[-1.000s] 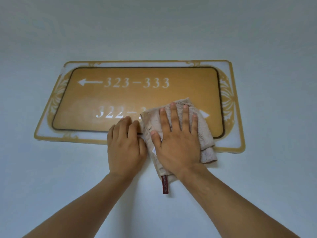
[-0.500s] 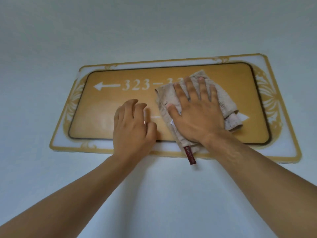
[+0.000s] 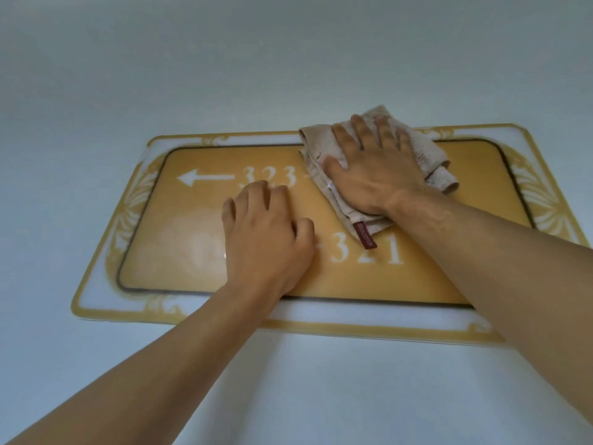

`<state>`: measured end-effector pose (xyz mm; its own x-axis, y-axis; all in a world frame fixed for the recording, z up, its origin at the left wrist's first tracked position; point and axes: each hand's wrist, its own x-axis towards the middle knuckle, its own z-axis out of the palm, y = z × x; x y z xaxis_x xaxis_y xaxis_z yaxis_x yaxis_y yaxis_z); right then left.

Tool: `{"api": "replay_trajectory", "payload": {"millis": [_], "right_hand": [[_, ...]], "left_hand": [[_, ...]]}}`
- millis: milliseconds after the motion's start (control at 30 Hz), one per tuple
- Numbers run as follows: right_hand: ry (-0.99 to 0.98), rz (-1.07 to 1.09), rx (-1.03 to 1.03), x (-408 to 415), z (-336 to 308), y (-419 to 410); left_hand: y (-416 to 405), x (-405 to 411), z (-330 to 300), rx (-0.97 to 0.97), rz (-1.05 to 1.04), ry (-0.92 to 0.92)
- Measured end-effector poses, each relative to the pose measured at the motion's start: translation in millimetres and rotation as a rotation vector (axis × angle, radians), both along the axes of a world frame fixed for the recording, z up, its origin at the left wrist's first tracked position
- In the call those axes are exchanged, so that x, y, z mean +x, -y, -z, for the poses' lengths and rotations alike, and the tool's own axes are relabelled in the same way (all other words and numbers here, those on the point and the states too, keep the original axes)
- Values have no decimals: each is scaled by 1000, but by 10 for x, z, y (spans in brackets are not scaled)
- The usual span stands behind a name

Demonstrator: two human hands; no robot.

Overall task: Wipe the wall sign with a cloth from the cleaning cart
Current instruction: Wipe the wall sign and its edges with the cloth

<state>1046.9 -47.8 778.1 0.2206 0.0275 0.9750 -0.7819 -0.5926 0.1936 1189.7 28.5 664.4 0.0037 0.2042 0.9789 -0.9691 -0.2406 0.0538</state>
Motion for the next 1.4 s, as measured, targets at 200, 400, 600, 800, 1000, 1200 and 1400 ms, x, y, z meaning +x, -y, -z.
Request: {"api": "replay_trajectory", "payload": {"millis": [200, 400, 600, 800, 1000, 1200, 1400], "right_hand": [[82, -27, 46, 150, -223, -58], [86, -12, 46, 147, -237, -83], [54, -18, 55, 149, -94, -78], [5, -20, -15, 137, 340, -84], [-50, -16, -47, 138, 797, -68], [-51, -54, -68, 127, 1254, -78], [-70, -55, -73, 106, 1566, -87]], "left_hand": [[24, 17, 0, 6, 12, 13], [22, 5, 0, 2, 27, 2], [17, -15, 18, 3, 22, -11], [35, -31, 79, -11, 9, -8], [24, -47, 275, 65, 9, -58], [-63, 0, 609, 124, -7, -35], [-110, 159, 1031, 61, 36, -10]]}}
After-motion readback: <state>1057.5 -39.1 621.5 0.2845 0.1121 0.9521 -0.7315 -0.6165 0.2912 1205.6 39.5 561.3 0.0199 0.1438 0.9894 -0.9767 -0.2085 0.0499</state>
